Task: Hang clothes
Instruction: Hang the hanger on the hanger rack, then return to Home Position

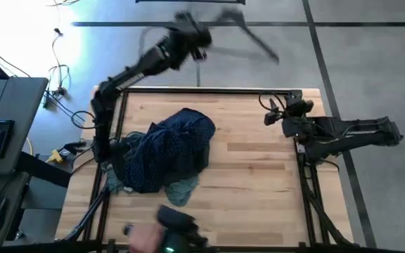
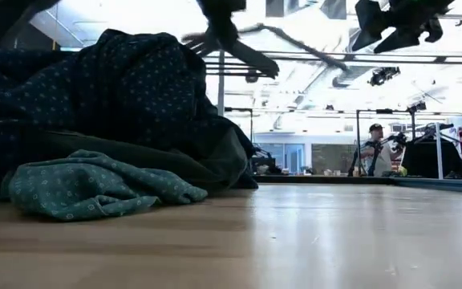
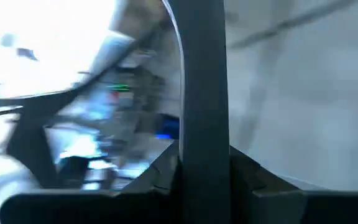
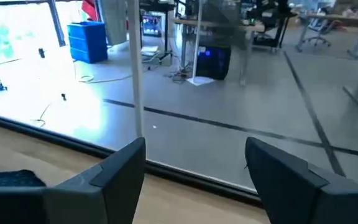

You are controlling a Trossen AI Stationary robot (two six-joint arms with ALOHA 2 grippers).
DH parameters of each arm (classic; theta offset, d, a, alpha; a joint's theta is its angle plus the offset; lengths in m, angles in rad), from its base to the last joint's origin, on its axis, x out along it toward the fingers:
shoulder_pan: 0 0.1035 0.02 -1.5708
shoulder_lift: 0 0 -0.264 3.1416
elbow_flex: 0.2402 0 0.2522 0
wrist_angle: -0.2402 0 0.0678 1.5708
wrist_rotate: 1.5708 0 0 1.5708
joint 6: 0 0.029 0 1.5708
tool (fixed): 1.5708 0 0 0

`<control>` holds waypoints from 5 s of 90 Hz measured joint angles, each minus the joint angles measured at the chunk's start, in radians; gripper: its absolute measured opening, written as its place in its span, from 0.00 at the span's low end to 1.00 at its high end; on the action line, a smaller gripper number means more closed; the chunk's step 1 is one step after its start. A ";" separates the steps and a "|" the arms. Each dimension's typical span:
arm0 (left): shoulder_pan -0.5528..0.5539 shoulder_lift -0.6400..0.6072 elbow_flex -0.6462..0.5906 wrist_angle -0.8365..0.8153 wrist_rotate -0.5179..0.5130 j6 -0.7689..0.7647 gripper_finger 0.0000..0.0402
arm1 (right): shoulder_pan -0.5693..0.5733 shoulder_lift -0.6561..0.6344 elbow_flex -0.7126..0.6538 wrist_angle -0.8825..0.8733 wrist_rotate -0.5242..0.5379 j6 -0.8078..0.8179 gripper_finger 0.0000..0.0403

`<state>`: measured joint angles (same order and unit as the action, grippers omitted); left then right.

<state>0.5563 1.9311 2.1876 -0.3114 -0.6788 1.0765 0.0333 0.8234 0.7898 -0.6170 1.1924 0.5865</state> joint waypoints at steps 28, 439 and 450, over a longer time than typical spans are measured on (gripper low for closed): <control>0.247 -0.027 0.000 0.248 0.034 0.187 0.12 | -0.074 0.001 0.000 -0.001 -0.229 0.097 0.63; -0.204 -1.654 -2.174 0.374 0.591 -1.423 0.33 | -0.254 -0.510 -0.775 0.742 -0.933 -0.316 0.28; -0.223 -1.692 -2.175 0.352 0.583 -1.423 0.33 | -0.167 -0.601 -0.774 0.686 -0.912 -0.323 0.28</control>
<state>0.3334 0.2396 0.0128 0.0401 -0.0953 -0.3463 -0.1333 0.2221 0.0154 0.0693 0.2800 0.2639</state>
